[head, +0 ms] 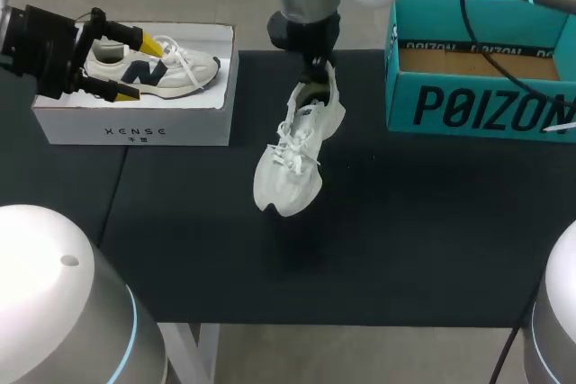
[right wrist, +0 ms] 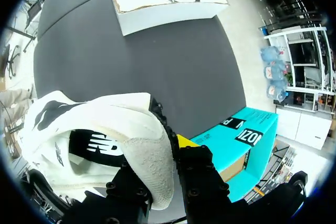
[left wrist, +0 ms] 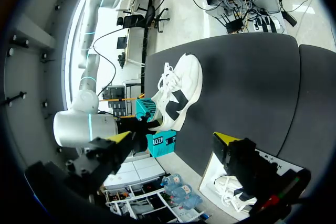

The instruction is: Take the shoe out of the shoebox, open the shoe tongue, remove and reinsert the insole, then place the shoe into the shoebox

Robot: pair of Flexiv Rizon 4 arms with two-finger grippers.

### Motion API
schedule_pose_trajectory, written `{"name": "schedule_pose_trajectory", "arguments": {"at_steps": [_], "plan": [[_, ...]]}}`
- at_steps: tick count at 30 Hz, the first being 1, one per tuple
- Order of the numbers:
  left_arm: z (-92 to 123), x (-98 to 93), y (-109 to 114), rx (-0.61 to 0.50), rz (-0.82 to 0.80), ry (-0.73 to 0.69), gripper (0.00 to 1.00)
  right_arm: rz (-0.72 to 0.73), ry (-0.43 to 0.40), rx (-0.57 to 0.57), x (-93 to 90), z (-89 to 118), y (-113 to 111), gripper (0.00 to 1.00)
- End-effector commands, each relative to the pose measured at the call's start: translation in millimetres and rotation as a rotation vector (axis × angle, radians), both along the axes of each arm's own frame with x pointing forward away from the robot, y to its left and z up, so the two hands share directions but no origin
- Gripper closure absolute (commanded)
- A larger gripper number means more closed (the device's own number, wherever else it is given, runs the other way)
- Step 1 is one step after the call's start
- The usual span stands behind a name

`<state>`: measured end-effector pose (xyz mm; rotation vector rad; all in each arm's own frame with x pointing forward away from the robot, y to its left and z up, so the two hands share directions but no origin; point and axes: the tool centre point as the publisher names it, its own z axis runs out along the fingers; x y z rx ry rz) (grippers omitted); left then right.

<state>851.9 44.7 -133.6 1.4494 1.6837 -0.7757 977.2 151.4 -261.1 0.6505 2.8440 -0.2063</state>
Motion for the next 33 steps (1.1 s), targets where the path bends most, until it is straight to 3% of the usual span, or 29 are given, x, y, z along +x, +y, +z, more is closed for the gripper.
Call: {"name": "schedule_pose_trajectory", "arguments": {"at_steps": [1,3,20,25,33], "plan": [[0,-0.1,0,0.003,0.000,0.000,0.00,-0.017,-0.010,0.049,-9.3,40,-14,1.00],[0,-0.1,0,0.003,0.000,0.000,0.00,-0.013,-0.009,0.092,-16.4,49,-15,1.00],[0,-0.1,0,0.003,0.000,0.000,0.00,-0.013,-0.009,0.092,-16.4,49,-15,1.00],[0,-0.1,0,0.003,0.000,0.000,0.00,-0.133,-0.052,0.108,-1.5,73,-48,1.00],[0,-0.1,0,0.003,0.000,0.000,0.00,-0.325,-0.182,0.086,32.7,96,-102,1.00]]}}
